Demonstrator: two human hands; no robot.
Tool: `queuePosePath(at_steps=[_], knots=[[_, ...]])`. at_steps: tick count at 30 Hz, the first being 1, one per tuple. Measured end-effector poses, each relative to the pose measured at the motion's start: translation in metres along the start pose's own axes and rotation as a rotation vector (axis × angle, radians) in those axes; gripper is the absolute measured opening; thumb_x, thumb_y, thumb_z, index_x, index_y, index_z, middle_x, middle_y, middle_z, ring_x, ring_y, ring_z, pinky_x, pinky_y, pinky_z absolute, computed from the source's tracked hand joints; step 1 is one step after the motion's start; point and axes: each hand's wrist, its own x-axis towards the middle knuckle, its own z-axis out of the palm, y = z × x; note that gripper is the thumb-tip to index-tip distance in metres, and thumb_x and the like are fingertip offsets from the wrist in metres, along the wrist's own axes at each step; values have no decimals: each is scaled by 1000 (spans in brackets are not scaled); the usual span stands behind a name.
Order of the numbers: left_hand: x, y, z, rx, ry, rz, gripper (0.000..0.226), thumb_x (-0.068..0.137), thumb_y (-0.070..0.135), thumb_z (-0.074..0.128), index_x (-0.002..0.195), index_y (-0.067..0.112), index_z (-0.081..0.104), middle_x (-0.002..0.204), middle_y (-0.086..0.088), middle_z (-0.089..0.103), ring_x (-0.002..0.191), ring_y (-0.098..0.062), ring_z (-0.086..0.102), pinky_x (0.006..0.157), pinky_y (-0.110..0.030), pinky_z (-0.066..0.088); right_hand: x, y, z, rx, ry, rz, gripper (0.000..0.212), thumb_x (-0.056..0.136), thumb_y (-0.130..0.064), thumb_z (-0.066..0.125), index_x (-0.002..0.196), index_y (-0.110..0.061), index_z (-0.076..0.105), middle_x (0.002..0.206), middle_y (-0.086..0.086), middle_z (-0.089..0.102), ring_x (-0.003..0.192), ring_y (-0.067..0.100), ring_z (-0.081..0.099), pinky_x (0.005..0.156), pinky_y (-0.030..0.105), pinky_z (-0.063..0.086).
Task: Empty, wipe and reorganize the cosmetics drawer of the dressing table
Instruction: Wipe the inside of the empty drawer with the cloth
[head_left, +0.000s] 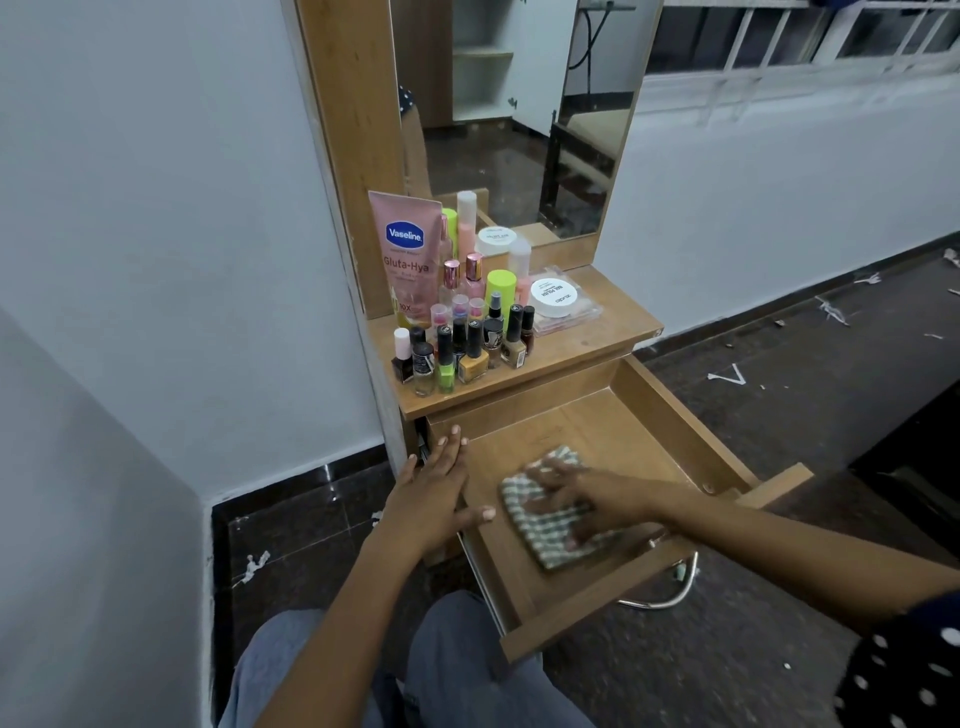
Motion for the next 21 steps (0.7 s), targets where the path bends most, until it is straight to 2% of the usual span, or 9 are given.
queuePosePath(at_steps=[4,7,11,13,15,17,19,21], knots=[[-1,0,0,-4,3,6,90,92,58,43,152,15,-8,153,1,-30,145,-13,-16,117,-41,-8,6,-31,3,-93,-70,-157,51,86,-18,66,134,-29,53,161,-7,1,149,22,-9,119,41,11],[-1,0,1,-1,2,-1,90,92,58,43,151,14,-10,153,1,-30,145,-13,-17,117,-41,-8,-5,-33,-12,-88,-37,-149,39,90,-17,60,128,-26,59,161,-8,9,149,18,-2,117,35,15],[0,0,1,-6,-1,2,90,92,58,43,152,14,-8,154,1,-30,145,-13,-17,117,-41,-8,-11,-42,-6,60,-156,-118,33,100,-25,45,131,-20,55,161,-6,3,148,19,-11,121,42,9],[0,0,1,-4,0,0,91,92,58,43,151,14,-9,154,1,-29,145,-13,-17,117,-41,-7,-9,-48,5,59,-192,-50,43,103,-37,34,137,-16,50,161,-7,-1,147,19,-14,122,44,5],[0,0,1,4,-1,-4,91,92,59,43,151,14,-10,154,0,-29,145,-14,-16,117,-41,-7,-11,-47,6,107,-164,57,55,100,-50,26,148,-23,33,161,-6,1,149,21,-2,122,44,8],[0,0,1,3,0,-11,91,92,58,43,152,14,-10,155,0,-28,145,-14,-15,117,-42,-7,-20,-36,1,182,-130,164,62,95,-63,24,151,-38,15,162,-1,7,147,24,16,120,45,16],[1,1,1,-2,7,-14,91,92,58,43,152,15,-10,155,0,-27,146,-14,-15,117,-42,-7,-34,-18,-8,227,-106,242,65,90,-70,21,149,-44,14,159,-1,19,141,21,29,116,41,23],[1,1,2,-2,15,-12,91,92,58,43,151,15,-11,155,0,-27,145,-14,-15,117,-41,-7,-49,2,-16,270,-67,335,71,85,-74,19,148,-41,24,151,1,39,129,15,43,109,35,31]])
